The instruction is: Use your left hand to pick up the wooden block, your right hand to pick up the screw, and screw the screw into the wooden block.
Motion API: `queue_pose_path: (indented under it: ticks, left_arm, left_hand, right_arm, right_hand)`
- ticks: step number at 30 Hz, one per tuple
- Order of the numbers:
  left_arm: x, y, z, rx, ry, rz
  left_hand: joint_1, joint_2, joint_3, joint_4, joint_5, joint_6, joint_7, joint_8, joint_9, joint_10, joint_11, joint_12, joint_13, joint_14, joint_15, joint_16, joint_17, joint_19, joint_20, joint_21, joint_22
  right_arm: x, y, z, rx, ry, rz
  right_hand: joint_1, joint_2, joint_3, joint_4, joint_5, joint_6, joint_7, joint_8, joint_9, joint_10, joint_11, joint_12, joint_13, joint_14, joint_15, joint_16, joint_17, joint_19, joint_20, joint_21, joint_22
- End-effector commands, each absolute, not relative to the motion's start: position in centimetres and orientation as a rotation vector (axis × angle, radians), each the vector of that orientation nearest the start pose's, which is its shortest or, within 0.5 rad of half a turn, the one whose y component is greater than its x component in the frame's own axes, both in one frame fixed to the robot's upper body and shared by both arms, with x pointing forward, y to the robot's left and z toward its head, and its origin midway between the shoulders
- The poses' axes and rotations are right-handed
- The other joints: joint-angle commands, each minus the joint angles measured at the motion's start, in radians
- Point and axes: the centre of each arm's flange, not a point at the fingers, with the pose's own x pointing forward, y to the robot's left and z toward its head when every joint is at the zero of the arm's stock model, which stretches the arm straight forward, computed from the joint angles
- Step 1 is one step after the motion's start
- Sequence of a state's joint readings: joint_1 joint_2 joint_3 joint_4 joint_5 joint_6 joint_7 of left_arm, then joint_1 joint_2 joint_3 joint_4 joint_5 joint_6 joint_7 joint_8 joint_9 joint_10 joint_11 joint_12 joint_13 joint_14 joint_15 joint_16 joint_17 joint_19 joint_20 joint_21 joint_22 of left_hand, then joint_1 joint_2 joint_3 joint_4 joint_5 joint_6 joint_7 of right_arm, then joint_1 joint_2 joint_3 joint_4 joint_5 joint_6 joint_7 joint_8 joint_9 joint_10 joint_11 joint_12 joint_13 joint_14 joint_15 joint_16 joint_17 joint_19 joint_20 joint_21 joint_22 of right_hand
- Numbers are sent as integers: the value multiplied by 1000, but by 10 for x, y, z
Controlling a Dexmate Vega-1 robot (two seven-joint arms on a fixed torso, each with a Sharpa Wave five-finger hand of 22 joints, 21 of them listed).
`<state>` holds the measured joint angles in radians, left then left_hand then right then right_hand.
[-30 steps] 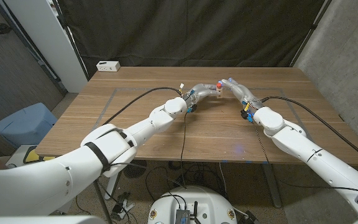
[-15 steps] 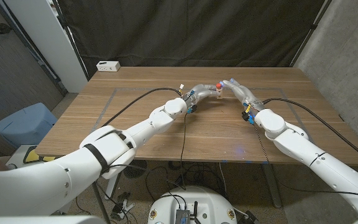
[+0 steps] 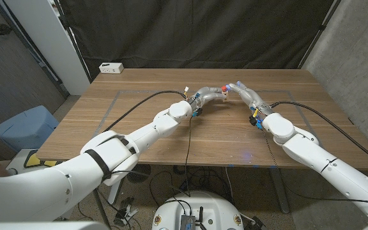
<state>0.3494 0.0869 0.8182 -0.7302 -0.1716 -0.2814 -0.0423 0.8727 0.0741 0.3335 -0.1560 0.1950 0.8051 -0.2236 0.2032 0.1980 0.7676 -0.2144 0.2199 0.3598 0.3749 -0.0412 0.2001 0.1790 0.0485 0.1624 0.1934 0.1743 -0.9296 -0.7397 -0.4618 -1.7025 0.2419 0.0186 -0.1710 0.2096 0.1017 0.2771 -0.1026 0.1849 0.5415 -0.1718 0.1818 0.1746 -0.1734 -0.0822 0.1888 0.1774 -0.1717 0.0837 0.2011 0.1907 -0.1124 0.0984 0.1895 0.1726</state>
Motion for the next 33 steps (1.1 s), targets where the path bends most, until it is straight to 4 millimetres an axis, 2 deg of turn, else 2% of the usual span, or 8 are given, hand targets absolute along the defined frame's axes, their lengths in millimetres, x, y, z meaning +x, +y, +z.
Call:
queue_pose_path:
  ticks: [1,23,33]
  left_arm:
    - [710,18,12,537,-544,-501]
    - [715,19,11,531,-532,-498]
    - [717,19,13,535,-530,-500]
  left_hand:
    - [-2,4,3,4,7,49,11,4,3,9,-1,1,3,6,-48,1,2,5,2,5,5]
    - [-2,4,2,4,7,51,12,4,3,10,-1,0,5,6,-48,1,2,5,1,5,5]
    - [-1,4,2,3,7,50,12,4,3,10,-1,-1,5,7,-49,1,2,5,2,5,5]
  right_arm:
    - [592,-246,-21,-574,-577,155]
    - [591,-226,-21,-621,-576,202]
    - [589,-229,-17,-617,-591,180]
  right_hand:
    - [0,9,4,-6,0,11,4,10,3,-49,-5,5,2,-152,-9,5,3,3,-3,6,0]
    - [0,10,6,-8,0,19,9,10,3,-42,-4,6,2,-149,-11,5,3,4,-3,5,0]
    - [0,11,8,-9,0,21,9,9,3,-37,-7,7,2,-147,-12,5,2,5,-4,6,0]
